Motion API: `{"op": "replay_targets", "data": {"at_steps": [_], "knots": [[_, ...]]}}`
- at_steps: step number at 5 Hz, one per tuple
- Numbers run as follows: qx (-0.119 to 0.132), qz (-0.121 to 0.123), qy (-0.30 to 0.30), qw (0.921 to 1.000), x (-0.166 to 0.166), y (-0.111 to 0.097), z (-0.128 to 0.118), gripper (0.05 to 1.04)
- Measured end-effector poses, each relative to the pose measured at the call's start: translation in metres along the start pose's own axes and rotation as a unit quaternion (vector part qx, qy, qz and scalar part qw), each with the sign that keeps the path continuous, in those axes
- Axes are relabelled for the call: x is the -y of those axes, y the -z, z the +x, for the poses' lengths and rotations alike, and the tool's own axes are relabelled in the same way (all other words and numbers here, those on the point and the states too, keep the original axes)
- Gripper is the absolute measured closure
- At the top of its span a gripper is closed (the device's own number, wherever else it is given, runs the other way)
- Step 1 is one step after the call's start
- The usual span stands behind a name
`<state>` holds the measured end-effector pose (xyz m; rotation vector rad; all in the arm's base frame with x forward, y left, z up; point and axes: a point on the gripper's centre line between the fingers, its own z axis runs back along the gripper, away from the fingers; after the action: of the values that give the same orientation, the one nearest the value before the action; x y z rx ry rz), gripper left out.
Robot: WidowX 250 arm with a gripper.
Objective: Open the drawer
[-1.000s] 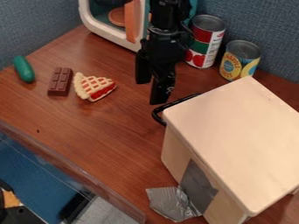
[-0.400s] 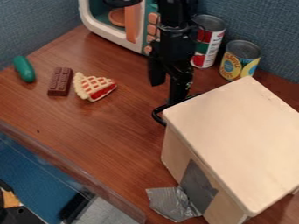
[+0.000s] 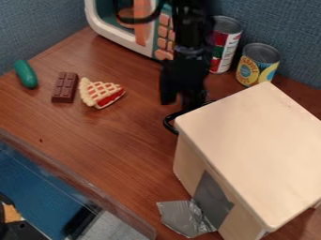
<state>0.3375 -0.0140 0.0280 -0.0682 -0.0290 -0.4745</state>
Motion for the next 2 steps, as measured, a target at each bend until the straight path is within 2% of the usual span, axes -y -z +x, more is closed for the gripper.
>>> {"op": "replay_targets", "data": {"at_steps": [1, 2], "knots": [[0.001, 0.003, -0.005, 1.0000, -0.0015, 0.0046, 0.0011, 0.119], [-0.008, 0.007, 0.005, 0.9999, 0.0004, 0.0090, 0.0014, 0.393]]}}
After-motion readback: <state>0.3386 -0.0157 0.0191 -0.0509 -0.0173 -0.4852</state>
